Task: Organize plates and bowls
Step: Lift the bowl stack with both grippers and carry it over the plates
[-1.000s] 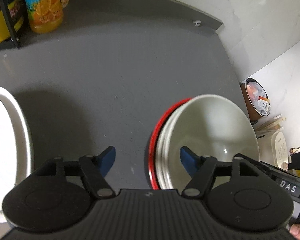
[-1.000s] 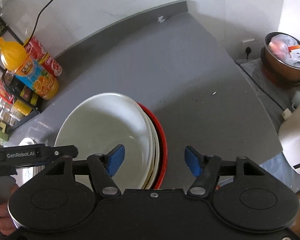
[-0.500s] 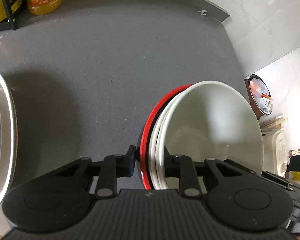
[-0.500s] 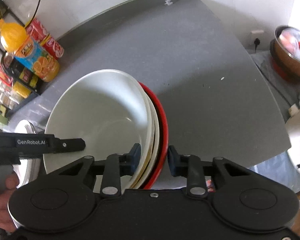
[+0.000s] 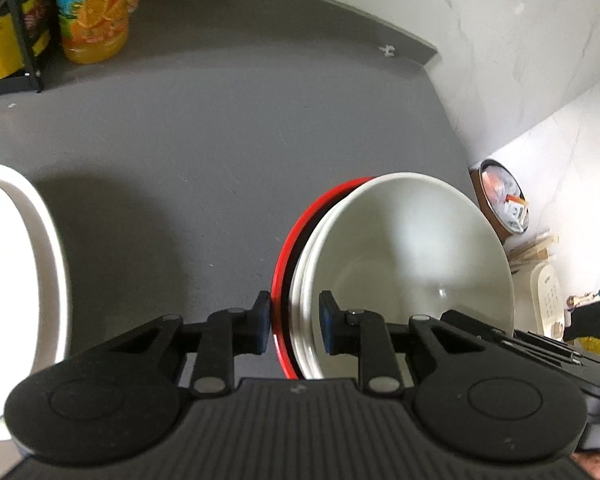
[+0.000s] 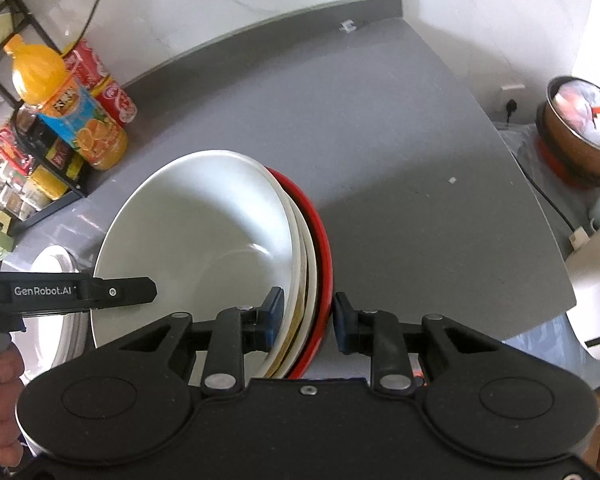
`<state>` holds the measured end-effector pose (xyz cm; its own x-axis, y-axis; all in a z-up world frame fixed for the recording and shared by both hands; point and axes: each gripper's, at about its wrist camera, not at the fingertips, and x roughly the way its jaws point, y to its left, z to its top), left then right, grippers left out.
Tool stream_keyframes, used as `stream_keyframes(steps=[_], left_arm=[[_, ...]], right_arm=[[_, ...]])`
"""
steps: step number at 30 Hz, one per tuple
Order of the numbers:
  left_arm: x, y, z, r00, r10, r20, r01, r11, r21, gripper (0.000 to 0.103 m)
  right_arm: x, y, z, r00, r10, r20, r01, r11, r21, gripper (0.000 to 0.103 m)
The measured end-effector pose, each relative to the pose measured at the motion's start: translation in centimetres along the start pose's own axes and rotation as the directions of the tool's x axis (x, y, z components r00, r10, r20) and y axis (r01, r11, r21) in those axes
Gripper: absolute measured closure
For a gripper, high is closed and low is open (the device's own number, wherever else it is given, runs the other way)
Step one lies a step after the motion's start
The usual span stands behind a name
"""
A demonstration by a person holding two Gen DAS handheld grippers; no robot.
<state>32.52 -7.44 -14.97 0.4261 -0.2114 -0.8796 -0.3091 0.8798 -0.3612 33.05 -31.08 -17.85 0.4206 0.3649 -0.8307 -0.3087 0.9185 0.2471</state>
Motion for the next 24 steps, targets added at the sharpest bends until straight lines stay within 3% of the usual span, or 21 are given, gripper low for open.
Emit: stream_keyframes(steps=[13,24], left_arm=[[-3.9,3.9,0.9,0.997,0.002,0.074,0.004,0.997,-0.082,0.08],[-8.0,9.6,1.0,0.991,0.039,0.125,-0.018,0.986,-0.164,0.08]], right_arm=[[-0.9,5.1,1.4,0.999,0.039,0.032,-0.036,0.996,-0.077,0.078],[-0.4,11.6,1.8,0.995,0.098,0.027,-0.092,0.983,-0.162,0.078]])
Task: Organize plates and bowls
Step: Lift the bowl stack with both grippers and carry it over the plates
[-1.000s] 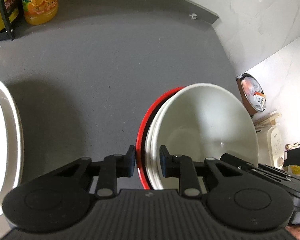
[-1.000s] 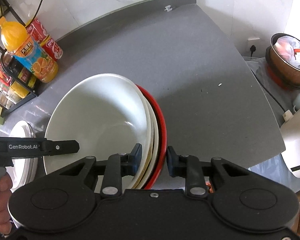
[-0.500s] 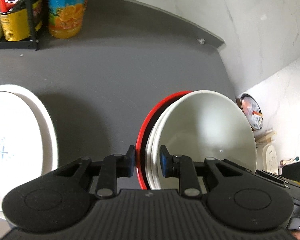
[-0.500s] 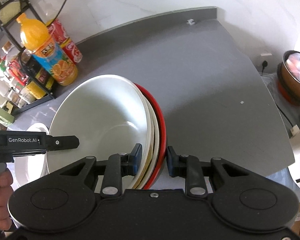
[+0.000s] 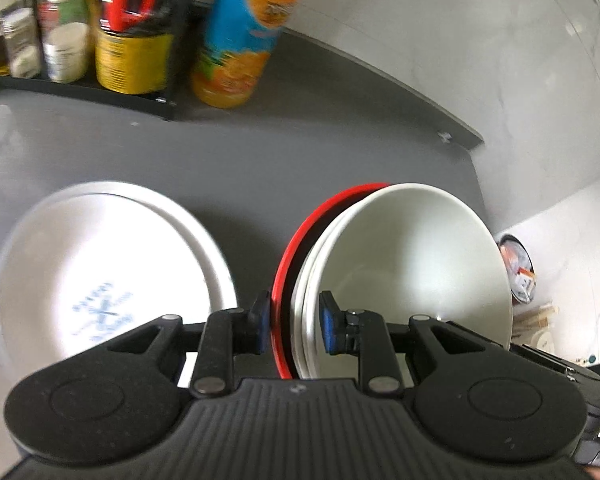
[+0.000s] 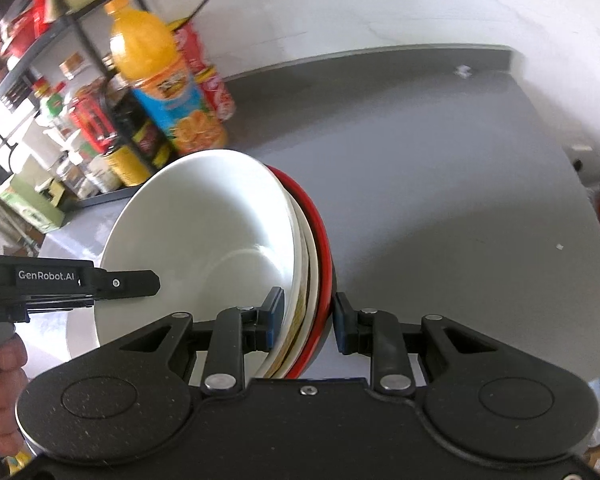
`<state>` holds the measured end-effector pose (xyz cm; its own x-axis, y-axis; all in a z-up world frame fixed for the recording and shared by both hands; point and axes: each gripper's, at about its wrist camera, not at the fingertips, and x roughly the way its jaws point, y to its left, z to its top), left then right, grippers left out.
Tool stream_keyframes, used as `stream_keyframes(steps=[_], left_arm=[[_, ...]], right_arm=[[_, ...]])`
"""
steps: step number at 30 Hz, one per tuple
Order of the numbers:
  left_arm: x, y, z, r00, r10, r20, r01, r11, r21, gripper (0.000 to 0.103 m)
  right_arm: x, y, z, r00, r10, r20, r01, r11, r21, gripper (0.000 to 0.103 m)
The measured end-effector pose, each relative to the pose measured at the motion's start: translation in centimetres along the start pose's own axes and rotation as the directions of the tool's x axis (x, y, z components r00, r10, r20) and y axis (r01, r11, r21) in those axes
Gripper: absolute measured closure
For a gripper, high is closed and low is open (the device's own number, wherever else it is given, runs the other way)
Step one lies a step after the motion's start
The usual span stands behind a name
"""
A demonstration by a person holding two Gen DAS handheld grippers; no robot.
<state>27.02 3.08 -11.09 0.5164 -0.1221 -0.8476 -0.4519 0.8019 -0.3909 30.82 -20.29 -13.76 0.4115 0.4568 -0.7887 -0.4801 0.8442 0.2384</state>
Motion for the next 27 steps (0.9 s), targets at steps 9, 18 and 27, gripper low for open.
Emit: stream_keyframes(steps=[9,18,27], left_arm=[[-3.1,5.2,0.9,0.999,0.027,0.037,-0.025,0.998,-0.056,0.08],[-4.9,10.4,1.8,0.999,0.032,0.038,-0.028,0.997,-0.078,0.08],[-5.1,14.8,2.3,1.0,0.022,0.014,-0.021,0.997,-0.075,0.08]], right_arm=[[1.5,5.8,0.7,0.999,0.04,-0.006,-0.04,0.998,-0.053,0.078],[2.9,10.8,0.2,0.999,0.048,-0.025,-0.05,0.996,-0.075,0.078],[4.6,14.7,-0.6,0.998,0.027,-0.052,-0.031,0.998,-0.059,0.078]])
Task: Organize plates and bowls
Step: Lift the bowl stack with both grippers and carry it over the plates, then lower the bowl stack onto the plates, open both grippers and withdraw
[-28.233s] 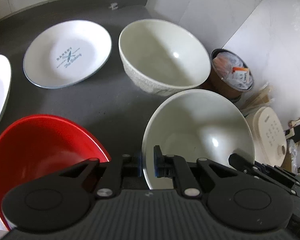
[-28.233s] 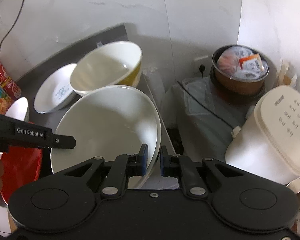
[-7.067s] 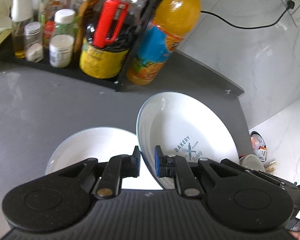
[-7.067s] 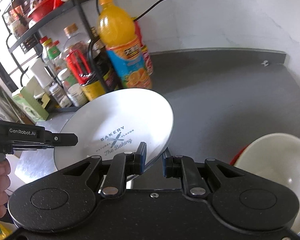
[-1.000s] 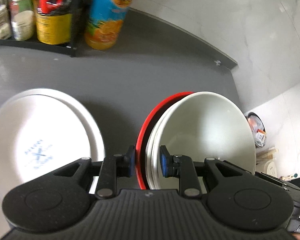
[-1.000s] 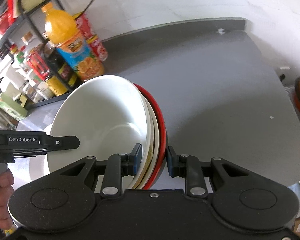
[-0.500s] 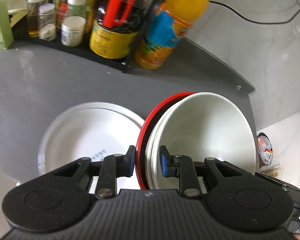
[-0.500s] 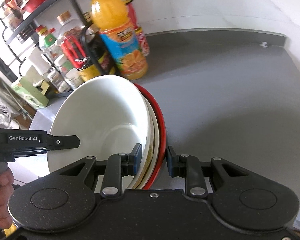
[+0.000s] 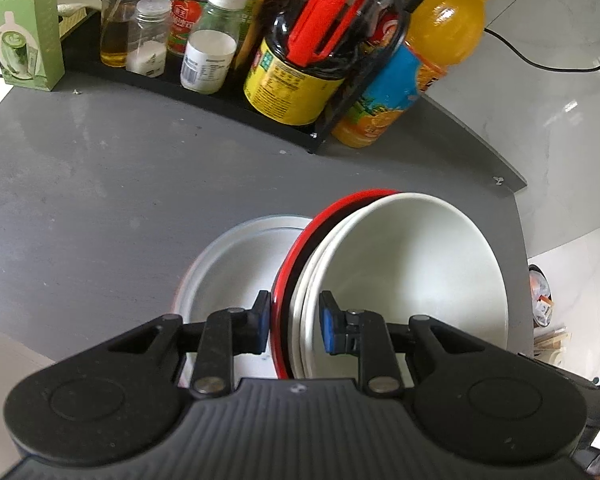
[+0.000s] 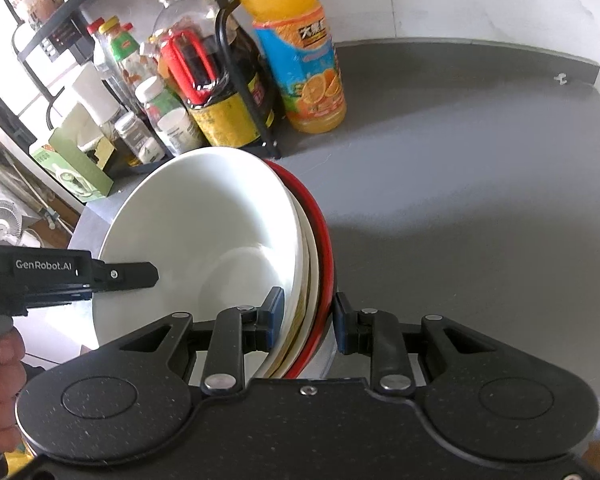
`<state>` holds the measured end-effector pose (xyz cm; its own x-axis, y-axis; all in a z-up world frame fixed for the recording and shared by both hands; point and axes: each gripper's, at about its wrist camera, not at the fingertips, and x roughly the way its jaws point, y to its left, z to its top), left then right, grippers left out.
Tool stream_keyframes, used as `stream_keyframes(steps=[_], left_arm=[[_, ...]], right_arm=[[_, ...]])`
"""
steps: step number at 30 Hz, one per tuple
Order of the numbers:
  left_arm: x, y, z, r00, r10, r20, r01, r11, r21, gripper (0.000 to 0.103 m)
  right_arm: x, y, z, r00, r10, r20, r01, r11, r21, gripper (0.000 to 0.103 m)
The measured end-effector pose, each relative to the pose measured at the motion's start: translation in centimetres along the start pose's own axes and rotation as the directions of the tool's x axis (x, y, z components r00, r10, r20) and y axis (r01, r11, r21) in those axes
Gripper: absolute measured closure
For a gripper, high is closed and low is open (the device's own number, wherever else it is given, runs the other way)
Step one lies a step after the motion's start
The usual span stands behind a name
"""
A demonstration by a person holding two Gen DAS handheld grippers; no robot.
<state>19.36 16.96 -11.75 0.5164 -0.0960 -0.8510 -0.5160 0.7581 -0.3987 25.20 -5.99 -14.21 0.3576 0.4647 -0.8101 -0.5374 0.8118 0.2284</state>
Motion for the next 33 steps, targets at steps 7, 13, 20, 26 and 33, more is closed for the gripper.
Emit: stream_keyframes(steps=[7,13,20,26,33], left_arm=[[0.6,2.1,0.1,0.999,-0.011,-0.036,0.011,1.0,0.011,0.08],[1.1,2.9,0.6,0.998,-0.042,-0.056,0.044,0.998,0.034,0.08],[1.1,2.9,1.0,0.997,-0.044,-0.067,0.048,0.997,0.057,0.08],[0.7,2.9,1.2,0.998,-0.042,-0.04,0.044,0.997,0.063,0.078],[-2.2,1.0,0.7,0.999,-0.009,0.052,0.001,0.991,0.135,0.046]], right_arm=[[1.0,1.7,-0.9,0.999,-0.027,-0.036,0.027,0.999,0.017,0.078],[1.5,2.3,-1.5,0.997,-0.059,-0.045,0.061,0.997,0.051,0.078],[2.1,2.0,-1.7,0.996,-0.059,-0.066,0.066,0.99,0.123,0.076],[2.1,1.9,-1.6,0.998,-0.045,-0.042,0.05,0.988,0.144,0.073],[-3.3,0.8,-2.0,0.993,0.0,0.117,-0.017,0.989,0.145,0.056]])
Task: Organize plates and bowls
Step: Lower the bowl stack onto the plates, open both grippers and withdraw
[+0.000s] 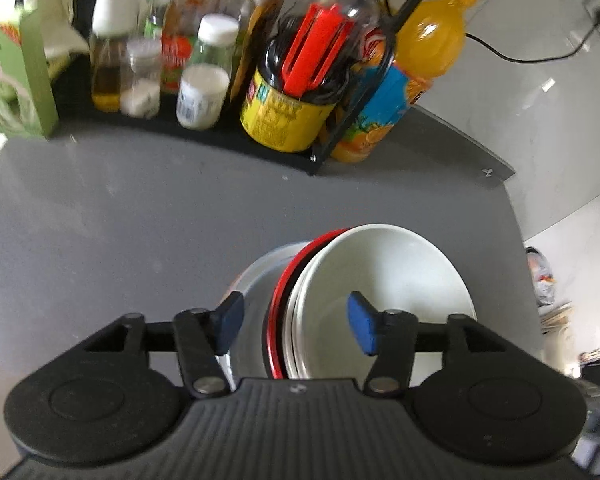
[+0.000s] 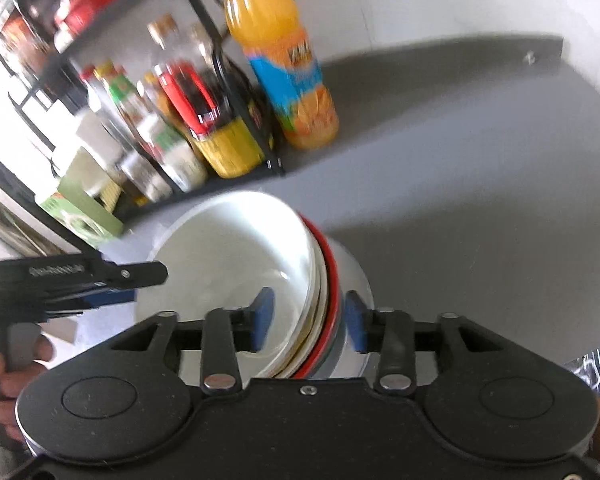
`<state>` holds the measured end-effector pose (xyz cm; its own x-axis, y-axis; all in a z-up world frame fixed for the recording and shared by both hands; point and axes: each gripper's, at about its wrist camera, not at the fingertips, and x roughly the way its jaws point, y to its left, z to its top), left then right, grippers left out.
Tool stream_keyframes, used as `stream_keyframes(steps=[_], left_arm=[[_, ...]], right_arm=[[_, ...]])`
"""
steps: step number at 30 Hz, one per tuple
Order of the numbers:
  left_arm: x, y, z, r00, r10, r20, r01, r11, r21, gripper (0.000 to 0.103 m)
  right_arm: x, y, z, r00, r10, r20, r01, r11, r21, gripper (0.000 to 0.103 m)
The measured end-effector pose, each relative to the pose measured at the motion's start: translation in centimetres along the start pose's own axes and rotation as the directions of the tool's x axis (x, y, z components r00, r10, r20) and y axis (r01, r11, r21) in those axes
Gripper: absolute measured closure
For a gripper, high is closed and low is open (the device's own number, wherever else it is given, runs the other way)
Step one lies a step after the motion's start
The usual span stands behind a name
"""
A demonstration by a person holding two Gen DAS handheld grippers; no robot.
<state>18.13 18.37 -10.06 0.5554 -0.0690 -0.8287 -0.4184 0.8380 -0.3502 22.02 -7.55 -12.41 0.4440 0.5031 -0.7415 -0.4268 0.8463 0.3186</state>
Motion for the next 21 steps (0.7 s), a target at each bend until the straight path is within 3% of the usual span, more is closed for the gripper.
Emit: stream_keyframes(steps=[2,7,9,11,16,21], left_arm=[[-1.0,-1.0,-0.6,1.0,0.003,0.027,-0.004,1.0,0.029,0.044],[-3.9,-3.2,-2.7,0.995,0.018,0.096,-0.022,0.999,0.046,0.028],[-4.8,-4.2,-3.7,0.993,0.032,0.118,-0.039,0.997,0.061,0.023],[-5.6,-5.0,-4.8,0.99,0.052,0.128,-0.061,0.996,0.066,0.022],[-8.4,-6.8,-8.3,0.983,0.044,0.176,-0.056,0.996,0.067,0.014],[-11.1,-8.5,-12.1,0.983,0.05,0.174,-0.067,0.993,0.095,0.011]], right_arm=[[-1.9,-0.4,-0.1,0.999,-0.012,0.048,0.013,1.0,-0.017,0.05],[-5.8,-2.2,-1.0,0.993,-0.039,0.111,0.042,0.999,-0.018,0.042],[-7.2,-2.8,-1.7,0.989,-0.059,0.134,0.063,0.998,-0.019,0.033],[-8.7,-3.6,-2.5,0.984,-0.074,0.159,0.076,0.997,-0.006,0.024],[-12.4,-4.8,-5.7,0.975,-0.089,0.202,0.088,0.996,0.017,0.014],[-15.8,-5.0,-8.9,0.969,-0.091,0.228,0.085,0.996,0.036,0.003]])
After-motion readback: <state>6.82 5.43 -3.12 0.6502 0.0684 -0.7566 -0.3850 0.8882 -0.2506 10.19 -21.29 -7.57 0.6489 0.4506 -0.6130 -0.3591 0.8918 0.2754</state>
